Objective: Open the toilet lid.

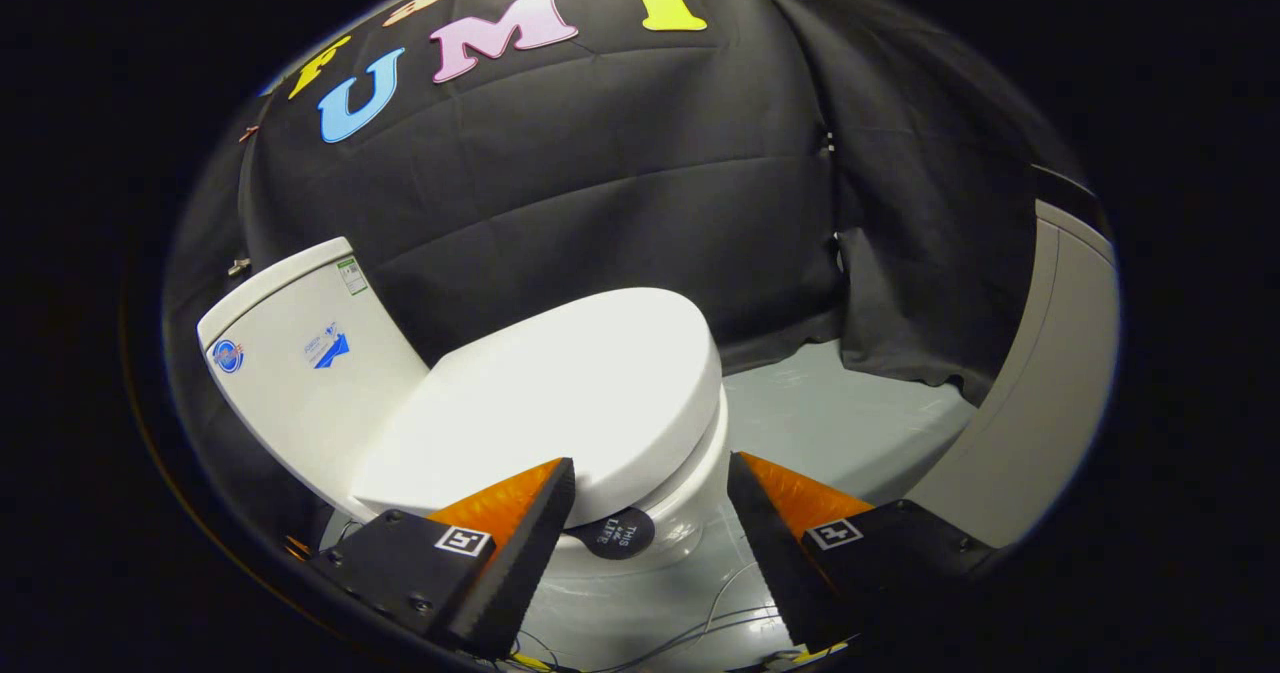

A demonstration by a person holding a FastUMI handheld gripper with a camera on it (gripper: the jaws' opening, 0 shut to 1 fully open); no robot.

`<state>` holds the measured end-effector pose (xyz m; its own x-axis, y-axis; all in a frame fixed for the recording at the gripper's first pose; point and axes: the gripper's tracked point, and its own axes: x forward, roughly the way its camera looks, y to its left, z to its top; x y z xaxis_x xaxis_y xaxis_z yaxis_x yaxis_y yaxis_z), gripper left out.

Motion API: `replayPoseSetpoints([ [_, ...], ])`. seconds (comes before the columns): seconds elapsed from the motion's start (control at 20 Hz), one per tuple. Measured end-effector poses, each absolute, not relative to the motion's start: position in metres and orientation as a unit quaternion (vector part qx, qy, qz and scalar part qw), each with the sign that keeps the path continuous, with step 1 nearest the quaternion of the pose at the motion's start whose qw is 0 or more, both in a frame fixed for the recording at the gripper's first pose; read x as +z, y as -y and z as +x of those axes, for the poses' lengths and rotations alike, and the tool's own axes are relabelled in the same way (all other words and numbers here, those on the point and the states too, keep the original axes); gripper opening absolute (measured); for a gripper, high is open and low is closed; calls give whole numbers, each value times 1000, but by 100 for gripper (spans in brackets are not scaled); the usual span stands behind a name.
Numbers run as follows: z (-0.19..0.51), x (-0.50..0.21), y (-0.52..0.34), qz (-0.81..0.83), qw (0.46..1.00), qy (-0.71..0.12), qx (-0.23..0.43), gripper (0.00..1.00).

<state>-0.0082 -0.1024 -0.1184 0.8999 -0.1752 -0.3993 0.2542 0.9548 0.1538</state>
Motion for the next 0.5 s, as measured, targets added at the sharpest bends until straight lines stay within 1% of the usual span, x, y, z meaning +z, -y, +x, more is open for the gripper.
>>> replayPoseSetpoints([
  [0.25,-8,-136,114,122,961,-214,-124,99],
  [0.5,-13,-156,127,189,945,-232,-135,99],
])
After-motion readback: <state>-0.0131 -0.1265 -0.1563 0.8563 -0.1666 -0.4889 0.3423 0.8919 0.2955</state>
